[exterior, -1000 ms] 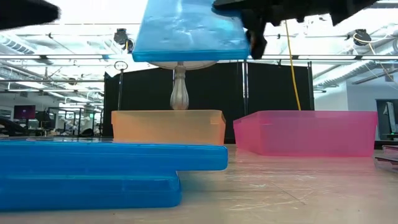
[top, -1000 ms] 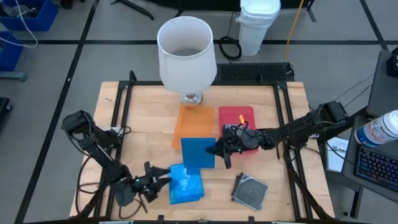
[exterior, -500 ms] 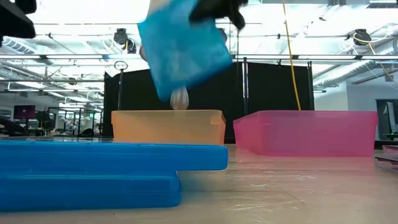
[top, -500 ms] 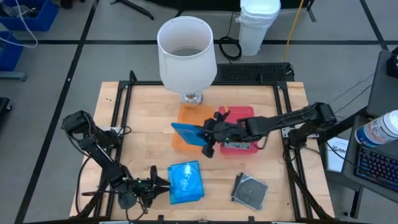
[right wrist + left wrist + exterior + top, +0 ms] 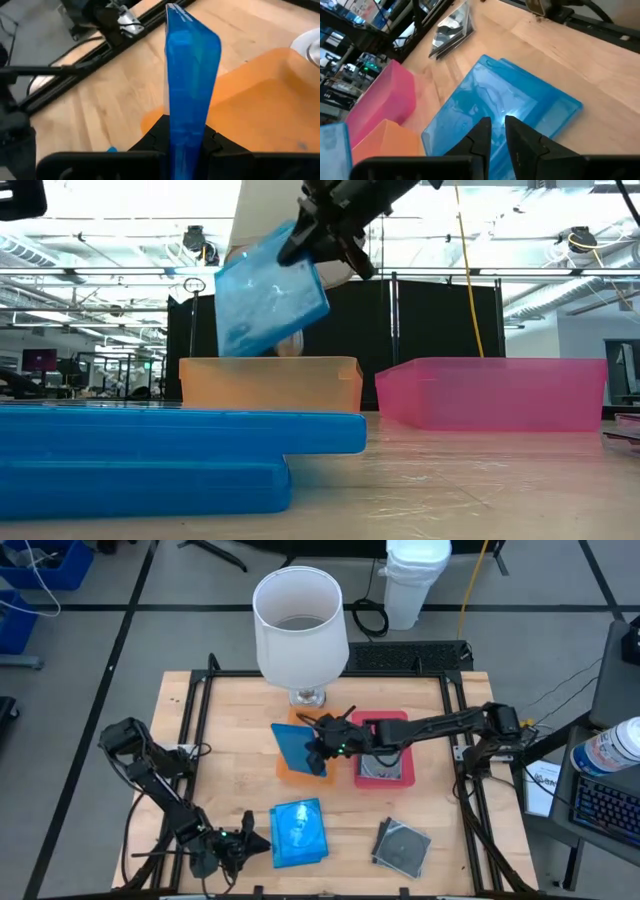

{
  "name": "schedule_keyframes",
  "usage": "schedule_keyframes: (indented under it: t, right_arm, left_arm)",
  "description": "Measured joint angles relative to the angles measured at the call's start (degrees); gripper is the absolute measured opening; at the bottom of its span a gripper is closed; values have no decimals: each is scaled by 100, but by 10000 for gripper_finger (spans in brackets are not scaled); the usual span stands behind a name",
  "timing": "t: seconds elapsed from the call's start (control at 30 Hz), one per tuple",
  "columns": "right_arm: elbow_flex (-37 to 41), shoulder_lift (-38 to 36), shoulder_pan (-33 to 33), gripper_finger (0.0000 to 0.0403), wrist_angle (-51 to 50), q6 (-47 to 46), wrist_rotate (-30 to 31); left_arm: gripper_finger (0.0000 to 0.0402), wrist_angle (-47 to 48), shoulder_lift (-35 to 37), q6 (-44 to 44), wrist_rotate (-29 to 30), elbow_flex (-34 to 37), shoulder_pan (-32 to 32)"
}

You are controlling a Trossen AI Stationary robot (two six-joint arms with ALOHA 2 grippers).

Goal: Pick & place jewel cases by type
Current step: Put the blue CD case into the orange bin

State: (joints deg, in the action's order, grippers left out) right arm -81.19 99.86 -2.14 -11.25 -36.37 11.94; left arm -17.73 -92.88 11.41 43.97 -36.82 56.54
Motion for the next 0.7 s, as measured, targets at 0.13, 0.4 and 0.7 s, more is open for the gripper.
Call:
schedule_keyframes:
  t: [0.13,0.4,0.7]
  right_arm:
    - [2,3,106,20,-250,-664,136]
    - [7,14,223,25,-686,-1984,127]
    - [15,392,402,24,-630,-2608,-203]
  left_arm:
    - [45,43,0,54,78,0,54]
    - [15,183,0,72,257,0,61]
    - [21,218,0,93,259,0,104]
